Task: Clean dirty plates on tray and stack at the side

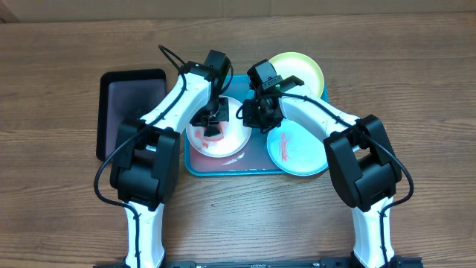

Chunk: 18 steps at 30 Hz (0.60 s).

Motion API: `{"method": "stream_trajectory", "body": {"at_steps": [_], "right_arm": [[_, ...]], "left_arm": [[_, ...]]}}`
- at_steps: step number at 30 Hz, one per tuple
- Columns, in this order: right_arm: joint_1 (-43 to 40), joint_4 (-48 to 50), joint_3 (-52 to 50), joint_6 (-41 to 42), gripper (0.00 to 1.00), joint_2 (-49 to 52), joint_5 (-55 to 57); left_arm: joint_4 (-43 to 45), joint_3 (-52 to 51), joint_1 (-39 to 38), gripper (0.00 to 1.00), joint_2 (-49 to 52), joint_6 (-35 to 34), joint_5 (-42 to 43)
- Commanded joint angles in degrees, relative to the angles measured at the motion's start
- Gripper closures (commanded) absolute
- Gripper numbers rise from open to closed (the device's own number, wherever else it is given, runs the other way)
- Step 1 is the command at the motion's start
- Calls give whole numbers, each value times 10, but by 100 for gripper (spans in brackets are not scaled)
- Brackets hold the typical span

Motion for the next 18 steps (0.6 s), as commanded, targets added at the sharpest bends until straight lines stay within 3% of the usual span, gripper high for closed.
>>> {"method": "stream_trajectory", "body": {"at_steps": [1,5,9,13,18], "right_arm": [[-3,0,-2,5,96,24,22],[-3,-3,-2,5,96,24,22],[-3,-5,-2,5,96,24,22],[-3,-5,-2,5,96,24,17],[-3,-5,-2,6,96,24,-4]], "left_arm": [[3,-12,-9,96,8,77,154],[46,-11,-7,96,8,64,162],[69,-9,9,96,8,-21,-11],[8,20,23,96,8,-72,-148],[-80,91,33,96,8,-74,-143]]}}
